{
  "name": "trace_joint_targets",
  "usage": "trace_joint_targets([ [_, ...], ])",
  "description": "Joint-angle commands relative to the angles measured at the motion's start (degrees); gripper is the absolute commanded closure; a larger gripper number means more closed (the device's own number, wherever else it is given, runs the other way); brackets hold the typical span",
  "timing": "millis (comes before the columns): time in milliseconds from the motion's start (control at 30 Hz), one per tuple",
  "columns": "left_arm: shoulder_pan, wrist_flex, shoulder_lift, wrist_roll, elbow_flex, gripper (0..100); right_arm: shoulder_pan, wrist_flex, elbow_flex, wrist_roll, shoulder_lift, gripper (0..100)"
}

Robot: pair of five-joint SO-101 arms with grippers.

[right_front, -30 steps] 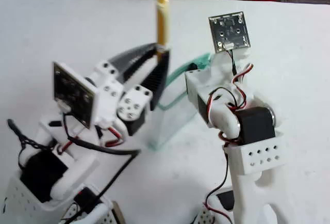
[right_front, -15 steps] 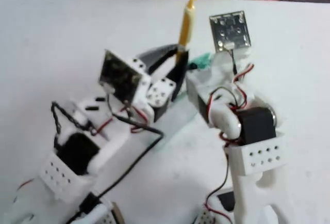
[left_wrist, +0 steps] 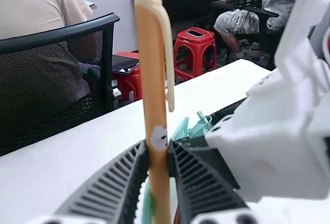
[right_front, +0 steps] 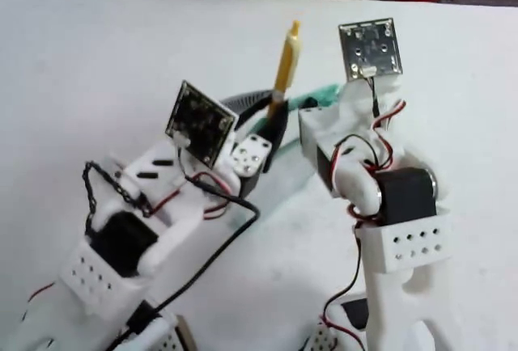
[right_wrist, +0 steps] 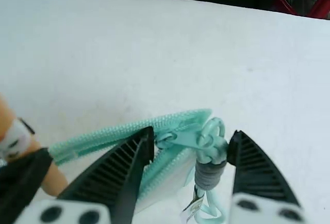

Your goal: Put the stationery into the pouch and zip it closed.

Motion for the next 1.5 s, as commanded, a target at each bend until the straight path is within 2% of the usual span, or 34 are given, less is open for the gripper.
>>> trace_joint_targets([
  [0,-0.9,2.0,-5.8,0.4,1.0,90,1.3,0.0,2.1,0.4,0.3,76.9],
  [133,-1.1,5.3,-13.5,3.2,3.2,80,1.2,0.0,2.2,0.4,0.3,76.9],
  [267,-1.1,8.1,-16.0,2.5,3.3,79,1.1,0.0,2.2,0.4,0.3,76.9],
  [467,-2.2,8.1,-16.2,-0.2,3.2,80,1.1,0.0,2.3,0.4,0.3,76.9],
  [567,-7.9,8.4,-16.2,-0.9,1.2,80,1.1,0.0,2.3,0.4,0.5,76.9],
  [700,-21.1,10.1,-16.0,-1.0,-0.9,80,1.1,0.0,2.3,0.4,0.5,76.9],
  [767,-26.1,11.6,-16.0,-3.7,-1.0,80,1.1,0.0,2.3,0.3,0.6,76.9],
  [1000,-31.7,20.0,-15.9,-18.0,-1.0,80,1.1,0.0,2.3,0.3,0.5,76.9],
  [1233,-41.5,20.5,-12.7,-13.1,-1.2,80,1.1,0.0,2.3,0.2,0.8,76.9],
  [1400,-49.6,20.8,2.3,-12.9,-4.7,79,1.1,0.0,2.3,0.2,0.8,76.9],
  [1467,-53.8,24.1,10.7,-12.7,-9.9,79,1.1,0.0,2.3,0.2,0.8,76.9],
])
